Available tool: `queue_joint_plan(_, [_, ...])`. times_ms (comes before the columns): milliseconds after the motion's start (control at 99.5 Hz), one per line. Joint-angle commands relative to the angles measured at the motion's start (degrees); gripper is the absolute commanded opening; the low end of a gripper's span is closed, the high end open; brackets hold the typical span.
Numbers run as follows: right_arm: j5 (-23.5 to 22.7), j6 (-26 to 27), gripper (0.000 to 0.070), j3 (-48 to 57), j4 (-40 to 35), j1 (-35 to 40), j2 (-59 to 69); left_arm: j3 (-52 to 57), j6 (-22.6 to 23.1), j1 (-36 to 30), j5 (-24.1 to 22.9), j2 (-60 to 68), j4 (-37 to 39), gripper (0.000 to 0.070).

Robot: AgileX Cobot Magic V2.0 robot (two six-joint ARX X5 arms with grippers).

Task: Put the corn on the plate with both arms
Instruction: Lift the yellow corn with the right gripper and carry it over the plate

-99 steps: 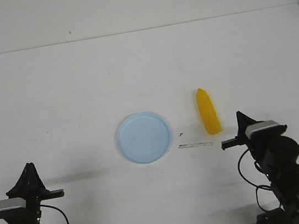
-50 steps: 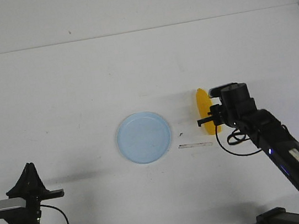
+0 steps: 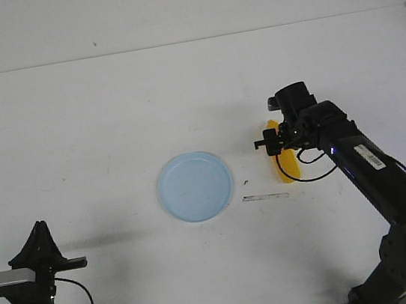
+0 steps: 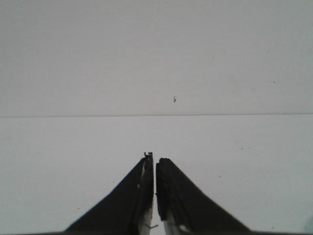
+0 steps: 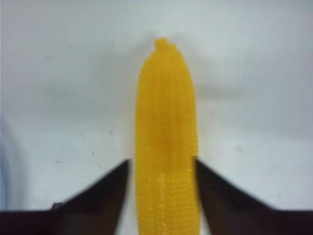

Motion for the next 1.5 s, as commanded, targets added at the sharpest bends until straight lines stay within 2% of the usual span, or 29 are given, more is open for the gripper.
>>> queue_joint_plan(0, [0.0, 0.7, 0.0493, 1.1, -0.2, 0.2, 1.8, 0.5, -0.1, 0.0, -0.1, -0.1, 0.6, 0.0002])
queue_joint_plan(724, [0.2, -1.6, 0.0482, 1.0, 0.9, 0.6, 10.5, 0.5, -0.1, 0.0, -0.1, -0.1, 0.6, 0.0002])
queue_joint_plan(764, [0.2, -1.6, 0.0458, 1.0, 0.8, 0.6, 10.7, 0.5, -0.1, 0.0, -0.1, -0.1, 0.6, 0.0002])
queue_joint_plan(885, [0.2, -1.6, 0.0317, 1.0, 1.2, 0.6, 10.7, 0.5, -0.1, 0.0, -0.1, -0.1, 0.6, 0.0002])
queue_joint_plan(1116, [-0.3, -0.7, 0.0314, 2.0, 0.8, 0.6, 9.8, 0.5, -0.1, 0.0, -0.1, -0.1, 0.6, 0.0002])
queue_joint_plan(1267, [-5.4, -0.3, 0.0313, 5.5, 1.5, 2.1, 8.4, 0.5, -0.1, 0.0, -0.1, -0.1, 0.6, 0.0002])
queue_joint_plan(1488, [-19.7, -0.3, 0.0313, 8.1, 2.6, 8.3, 8.3, 0.5, -0.1, 0.0, -0.1, -0.1, 0.6, 0.0002])
